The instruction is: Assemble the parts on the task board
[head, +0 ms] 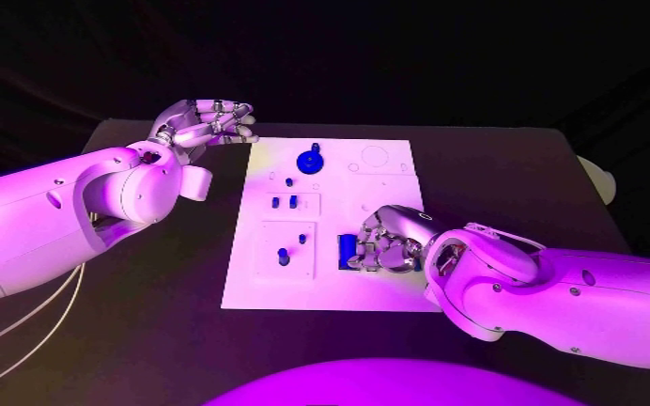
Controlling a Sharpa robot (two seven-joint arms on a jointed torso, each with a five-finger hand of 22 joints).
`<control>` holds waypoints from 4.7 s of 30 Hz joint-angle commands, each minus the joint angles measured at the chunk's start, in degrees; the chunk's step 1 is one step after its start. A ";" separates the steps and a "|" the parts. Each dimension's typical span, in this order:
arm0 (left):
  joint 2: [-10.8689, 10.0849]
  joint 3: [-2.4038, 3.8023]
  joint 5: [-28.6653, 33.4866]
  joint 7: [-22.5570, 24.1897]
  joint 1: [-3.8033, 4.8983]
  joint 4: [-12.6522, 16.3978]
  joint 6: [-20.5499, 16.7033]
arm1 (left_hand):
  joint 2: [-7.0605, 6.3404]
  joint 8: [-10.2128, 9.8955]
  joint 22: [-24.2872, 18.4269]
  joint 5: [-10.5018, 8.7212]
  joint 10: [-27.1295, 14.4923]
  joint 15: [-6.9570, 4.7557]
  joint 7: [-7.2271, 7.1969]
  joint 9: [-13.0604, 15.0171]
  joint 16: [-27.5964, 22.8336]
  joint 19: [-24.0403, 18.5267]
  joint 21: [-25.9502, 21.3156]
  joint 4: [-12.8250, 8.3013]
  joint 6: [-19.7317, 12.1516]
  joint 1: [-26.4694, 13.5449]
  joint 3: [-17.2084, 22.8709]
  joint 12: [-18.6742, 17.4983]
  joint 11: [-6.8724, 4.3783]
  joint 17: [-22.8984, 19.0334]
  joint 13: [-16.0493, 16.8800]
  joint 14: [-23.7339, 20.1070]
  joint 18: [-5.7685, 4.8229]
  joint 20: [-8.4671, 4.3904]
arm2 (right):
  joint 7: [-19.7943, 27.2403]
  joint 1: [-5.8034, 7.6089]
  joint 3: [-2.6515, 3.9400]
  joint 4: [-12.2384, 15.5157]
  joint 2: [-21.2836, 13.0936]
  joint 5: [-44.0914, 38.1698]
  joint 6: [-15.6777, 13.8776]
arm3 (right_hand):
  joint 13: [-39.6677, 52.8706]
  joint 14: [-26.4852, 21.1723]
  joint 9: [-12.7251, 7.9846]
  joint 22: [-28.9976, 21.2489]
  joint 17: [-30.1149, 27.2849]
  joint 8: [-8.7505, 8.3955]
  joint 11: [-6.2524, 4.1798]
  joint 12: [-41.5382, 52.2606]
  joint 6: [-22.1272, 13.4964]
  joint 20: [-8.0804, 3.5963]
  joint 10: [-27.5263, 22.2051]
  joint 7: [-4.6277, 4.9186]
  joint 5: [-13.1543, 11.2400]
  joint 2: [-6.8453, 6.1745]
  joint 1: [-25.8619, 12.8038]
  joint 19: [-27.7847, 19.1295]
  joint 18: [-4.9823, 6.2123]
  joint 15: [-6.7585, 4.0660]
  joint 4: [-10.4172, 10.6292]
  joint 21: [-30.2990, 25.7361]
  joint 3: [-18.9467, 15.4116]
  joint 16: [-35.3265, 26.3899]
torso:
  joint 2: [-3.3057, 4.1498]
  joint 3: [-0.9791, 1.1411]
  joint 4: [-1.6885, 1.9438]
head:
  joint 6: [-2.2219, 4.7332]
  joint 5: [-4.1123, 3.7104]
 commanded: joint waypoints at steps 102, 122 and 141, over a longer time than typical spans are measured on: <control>-0.27 0.02 0.27 -0.11 0.04 0.51 1.23 | 0.27 0.34 -0.14 -0.04 -0.41 -0.03 0.01 0.07 -0.27 0.03 -0.40 0.10 -0.40 -0.59 0.50 0.34 0.10 0.10 0.11 -0.38 0.67 0.47 | -2.88 -3.38 -0.31 0.83 -10.73 -12.58 3.02 | 6.17 6.05 0.59 15.05 14.98 -3.91 1.44 -6.85 -3.41 1.22 -0.33 2.16 7.55 -7.71 -2.06 5.99 -0.38 1.28 -4.01 0.25 30.69 0.28 | -0.23 0.00 -0.45 | -0.30 -2.28; -0.07 0.02 0.27 -0.09 0.04 0.55 1.39 | 0.24 0.50 -0.30 -0.04 -0.51 -0.03 0.01 0.11 -0.28 0.09 -0.62 0.01 -0.51 -0.61 0.76 0.48 0.10 0.21 0.17 -0.42 0.69 0.52 | -2.28 -1.66 -0.12 2.76 -6.82 -9.13 -3.44 | 6.30 6.06 1.03 15.05 15.02 -3.72 1.42 -6.69 -3.30 1.21 -0.17 2.13 7.53 -8.58 -4.37 5.99 -0.38 1.27 -4.42 0.25 32.22 0.29 | -0.09 0.12 -0.36 | -0.34 -2.05; -0.29 0.02 0.27 -0.08 0.04 0.89 1.44 | 0.24 0.50 -0.30 -0.04 -0.51 -0.03 0.01 0.11 -0.28 0.09 -0.62 0.01 -0.51 -0.61 0.76 0.48 0.10 0.21 0.17 -0.42 0.69 0.52 | -2.69 -1.83 -0.10 -0.26 -2.46 -4.49 2.70 | 6.44 6.05 1.22 15.05 14.98 -3.82 1.45 -6.53 -2.96 1.24 -0.04 2.14 7.57 -8.78 -8.54 5.99 -0.38 1.31 -3.21 0.25 32.85 0.28 | -0.15 0.07 -0.52 | -0.82 -1.66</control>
